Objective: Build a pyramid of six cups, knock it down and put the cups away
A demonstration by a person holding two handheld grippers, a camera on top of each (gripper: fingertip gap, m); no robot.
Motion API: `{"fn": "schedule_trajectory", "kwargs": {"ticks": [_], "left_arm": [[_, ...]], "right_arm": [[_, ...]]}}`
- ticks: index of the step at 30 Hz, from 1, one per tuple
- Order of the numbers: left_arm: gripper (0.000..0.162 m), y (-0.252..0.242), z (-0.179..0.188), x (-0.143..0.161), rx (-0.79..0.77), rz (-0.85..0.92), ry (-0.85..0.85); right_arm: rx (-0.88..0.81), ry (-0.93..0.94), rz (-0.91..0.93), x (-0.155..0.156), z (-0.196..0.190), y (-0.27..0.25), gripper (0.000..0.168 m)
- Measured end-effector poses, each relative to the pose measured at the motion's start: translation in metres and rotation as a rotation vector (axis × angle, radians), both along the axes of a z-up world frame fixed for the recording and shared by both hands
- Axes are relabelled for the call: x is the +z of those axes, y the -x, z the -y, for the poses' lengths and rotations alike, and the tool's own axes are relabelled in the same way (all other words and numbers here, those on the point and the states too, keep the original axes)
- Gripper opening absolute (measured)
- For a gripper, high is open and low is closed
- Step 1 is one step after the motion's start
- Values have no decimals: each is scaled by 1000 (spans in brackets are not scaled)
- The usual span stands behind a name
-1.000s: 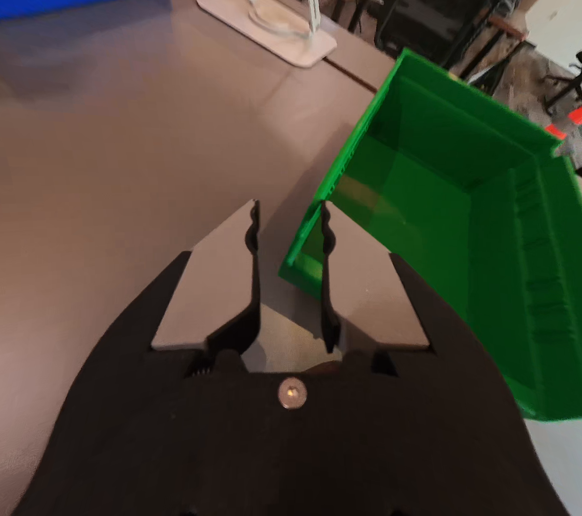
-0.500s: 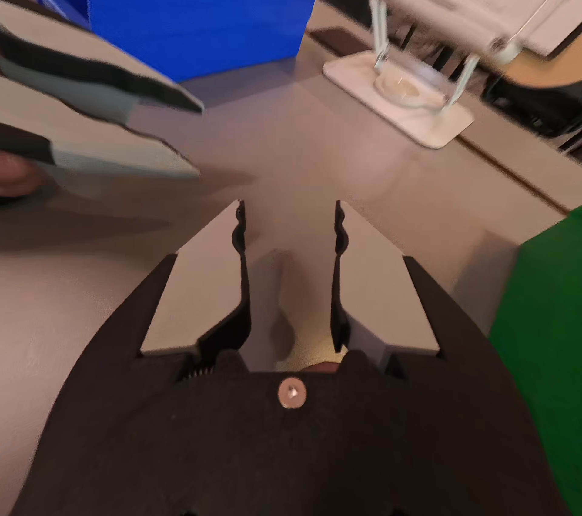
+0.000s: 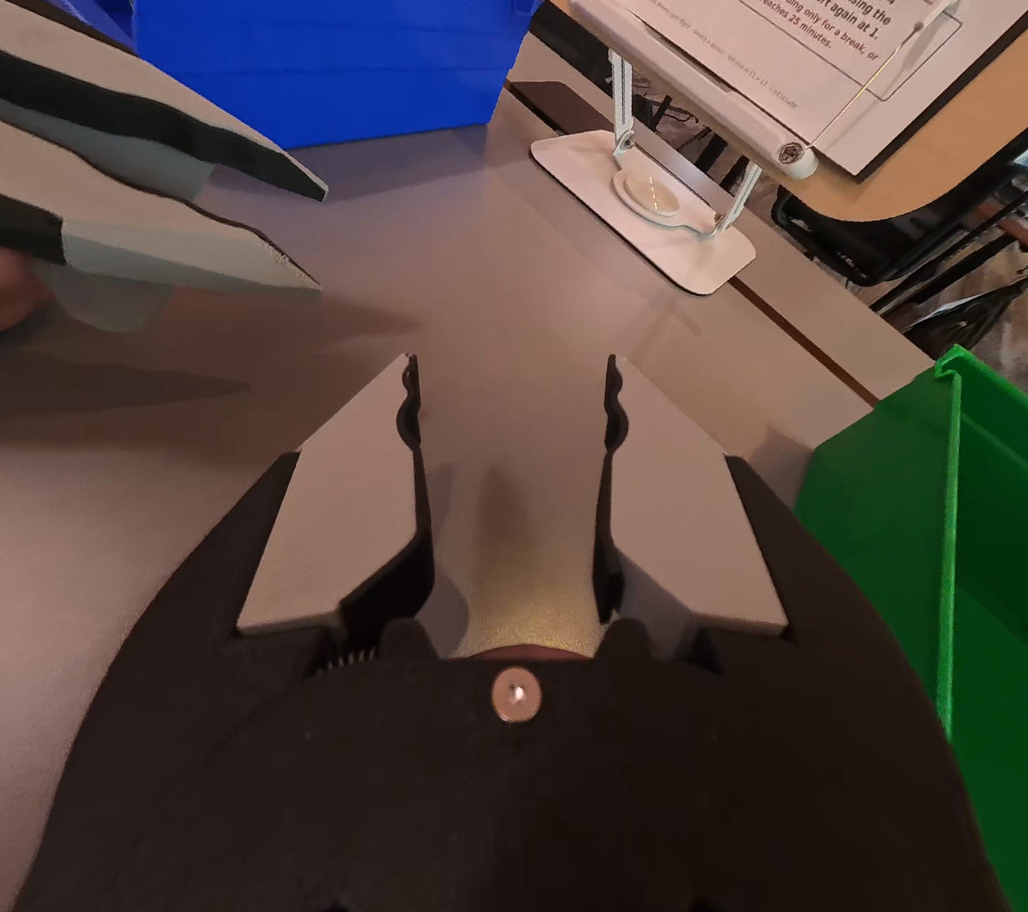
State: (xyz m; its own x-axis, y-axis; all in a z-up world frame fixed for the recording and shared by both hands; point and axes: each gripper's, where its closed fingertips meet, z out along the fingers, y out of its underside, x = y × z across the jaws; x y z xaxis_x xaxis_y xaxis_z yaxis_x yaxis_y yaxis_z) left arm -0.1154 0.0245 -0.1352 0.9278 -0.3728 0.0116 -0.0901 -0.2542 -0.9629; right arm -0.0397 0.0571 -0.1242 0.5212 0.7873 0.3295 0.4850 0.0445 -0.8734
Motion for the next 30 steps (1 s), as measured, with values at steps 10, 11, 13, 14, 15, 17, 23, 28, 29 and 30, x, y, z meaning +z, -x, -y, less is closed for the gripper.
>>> {"fn": "schedule_trajectory", "kwargs": {"ticks": [10, 11, 13, 14, 15, 17, 23, 28, 29, 30], "left_arm": [[46, 11, 2, 5, 71, 62, -15], [48, 7, 3, 0, 54, 52, 18], [52, -3, 5, -7, 18, 6, 53], [53, -7, 6, -8, 1, -25, 56], [54, -11, 6, -11, -17, -51, 66], [54, -17, 6, -19, -51, -78, 109], [48, -25, 11, -15, -112, -71, 78], [48, -24, 16, -10, -125, -21, 64], [48, -25, 17, -10, -134, -14, 68], [48, -25, 18, -10, -141, -11, 67]], "right_arm": [[-64, -25, 22, -7, 6, -26, 59], [-66, -11, -2, -6, 6, -28, 54], [-45, 51, -82, -3, 7, -27, 53], [-26, 72, -99, -4, 8, -25, 53], [-34, 76, -88, -6, 4, -26, 54], [-64, 70, -48, -12, -1, -30, 66], [-38, 61, -46, -18, 4, -23, 60], [-68, 96, -36, -28, -3, -26, 60], [-75, 105, -50, -28, -4, -28, 60], [-81, 115, -66, -28, -5, -29, 60]]}}
